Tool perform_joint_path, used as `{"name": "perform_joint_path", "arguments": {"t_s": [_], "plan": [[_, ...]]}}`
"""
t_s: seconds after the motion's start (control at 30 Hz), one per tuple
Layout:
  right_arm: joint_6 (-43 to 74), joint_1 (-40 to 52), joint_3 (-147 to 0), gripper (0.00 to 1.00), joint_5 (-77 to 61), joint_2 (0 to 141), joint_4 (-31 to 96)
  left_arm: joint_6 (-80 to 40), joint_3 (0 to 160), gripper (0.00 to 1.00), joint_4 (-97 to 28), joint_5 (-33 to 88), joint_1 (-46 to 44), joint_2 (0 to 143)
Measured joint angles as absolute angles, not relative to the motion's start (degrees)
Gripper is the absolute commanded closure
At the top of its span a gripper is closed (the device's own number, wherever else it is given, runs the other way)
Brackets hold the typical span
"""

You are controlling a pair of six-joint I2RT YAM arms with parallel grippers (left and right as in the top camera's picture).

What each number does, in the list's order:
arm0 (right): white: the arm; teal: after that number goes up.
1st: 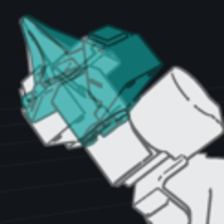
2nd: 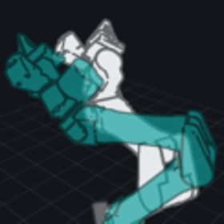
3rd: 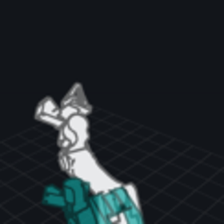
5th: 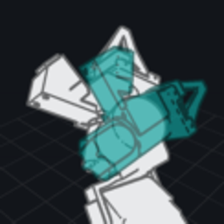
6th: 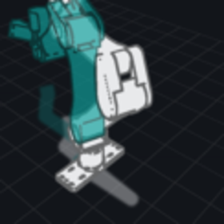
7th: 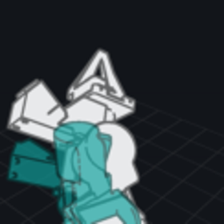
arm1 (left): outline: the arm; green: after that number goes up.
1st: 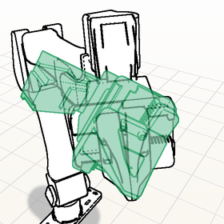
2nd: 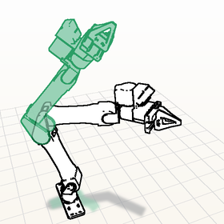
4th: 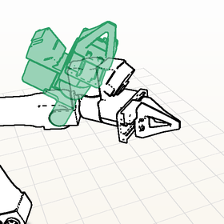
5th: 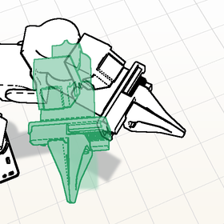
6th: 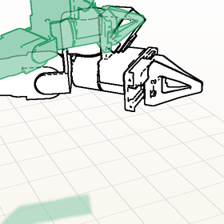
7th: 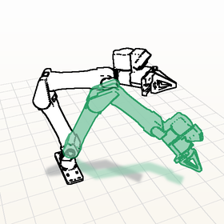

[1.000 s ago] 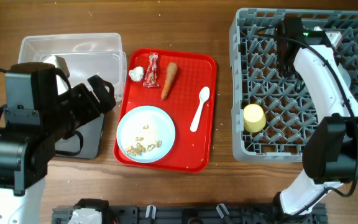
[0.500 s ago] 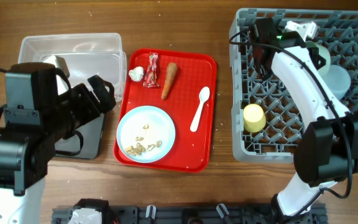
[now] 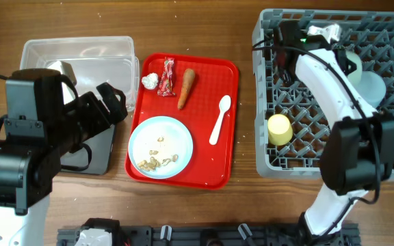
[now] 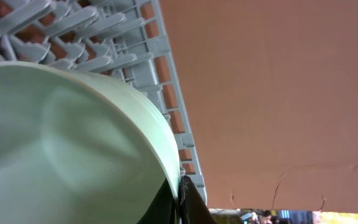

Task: Sort waste into correct bins and load items into the dishwasher rack
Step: 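Lower the mint bowl upside down in the rack and release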

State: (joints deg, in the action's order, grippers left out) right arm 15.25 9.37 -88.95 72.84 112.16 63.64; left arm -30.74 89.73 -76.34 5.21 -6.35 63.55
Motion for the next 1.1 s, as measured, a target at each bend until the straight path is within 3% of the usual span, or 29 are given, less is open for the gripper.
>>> {"name": "perform_joint_path", "arguments": {"t_s": [1.0, 1.1], "plan": [[16.6, 13.8, -85.1, 0.96, 72.1, 112.8, 68.3, -30.7, 89.7, 0.0, -76.3, 5.2, -6.3, 63.5], [16.7, 15.4, -85.1, 0.92, 70.6, 112.8, 68.7, -30.7, 89.7, 0.0, -76.3, 5.2, -6.3, 63.5]]}}
